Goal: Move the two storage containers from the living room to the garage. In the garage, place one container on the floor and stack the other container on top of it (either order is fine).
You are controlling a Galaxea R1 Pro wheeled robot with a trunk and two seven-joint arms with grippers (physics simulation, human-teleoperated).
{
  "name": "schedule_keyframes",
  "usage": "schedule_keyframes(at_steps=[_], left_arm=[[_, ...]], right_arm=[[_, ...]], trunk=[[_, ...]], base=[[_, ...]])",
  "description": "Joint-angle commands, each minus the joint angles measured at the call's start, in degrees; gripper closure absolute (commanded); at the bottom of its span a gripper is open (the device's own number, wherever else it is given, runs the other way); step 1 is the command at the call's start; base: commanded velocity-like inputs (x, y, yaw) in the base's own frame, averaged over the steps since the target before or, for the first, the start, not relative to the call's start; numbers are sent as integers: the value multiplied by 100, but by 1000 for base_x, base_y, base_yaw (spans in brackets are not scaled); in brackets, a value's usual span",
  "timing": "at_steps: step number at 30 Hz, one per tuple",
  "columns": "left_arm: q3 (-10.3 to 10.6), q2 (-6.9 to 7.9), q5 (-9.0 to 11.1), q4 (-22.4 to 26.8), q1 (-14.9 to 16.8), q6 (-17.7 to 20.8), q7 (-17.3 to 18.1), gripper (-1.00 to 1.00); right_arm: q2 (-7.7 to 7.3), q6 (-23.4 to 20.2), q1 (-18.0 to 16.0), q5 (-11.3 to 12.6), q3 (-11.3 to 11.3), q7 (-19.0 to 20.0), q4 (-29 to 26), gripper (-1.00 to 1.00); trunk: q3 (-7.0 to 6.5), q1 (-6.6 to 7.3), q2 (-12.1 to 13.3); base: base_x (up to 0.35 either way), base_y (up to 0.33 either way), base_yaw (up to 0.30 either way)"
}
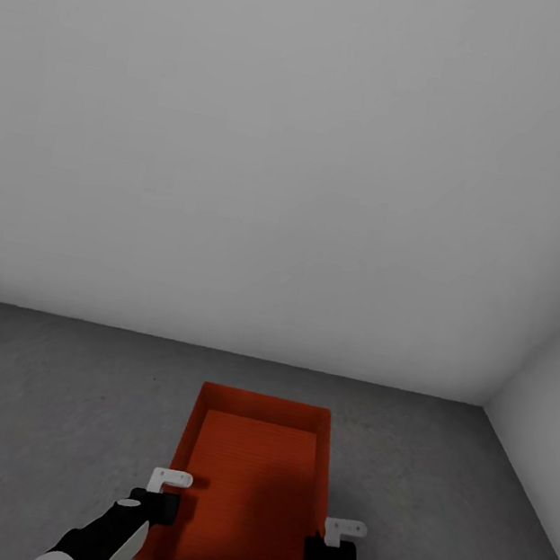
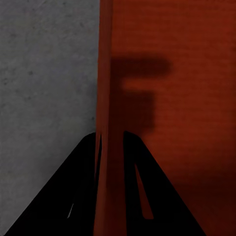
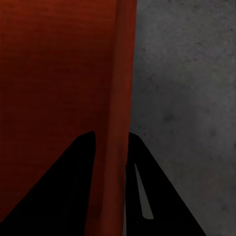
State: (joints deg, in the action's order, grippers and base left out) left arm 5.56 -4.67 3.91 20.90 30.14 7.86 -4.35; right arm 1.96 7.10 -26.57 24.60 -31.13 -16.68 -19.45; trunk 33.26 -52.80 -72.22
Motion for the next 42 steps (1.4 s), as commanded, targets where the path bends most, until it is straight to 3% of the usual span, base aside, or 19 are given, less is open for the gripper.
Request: schedule_keyframes(at_steps=[1,32,42], left_arm=[[6,1,22,2,1,34,-17,100],[-3,-8,22,-7,1,66,-13,100],[-3,-8,22,-7,1,67,-13,100]], right_arm=[[-1,51,-6,28,-33,-2,2,100],[-3,38,-6,28,-33,-2,2,100],[-3,37,-6,28,-33,6,-14,100]], trunk=[[4,0,-3],[563,-681,-1246],[815,-900,-1647]], base=[[0,0,0],[0,0,0],[0,0,0]])
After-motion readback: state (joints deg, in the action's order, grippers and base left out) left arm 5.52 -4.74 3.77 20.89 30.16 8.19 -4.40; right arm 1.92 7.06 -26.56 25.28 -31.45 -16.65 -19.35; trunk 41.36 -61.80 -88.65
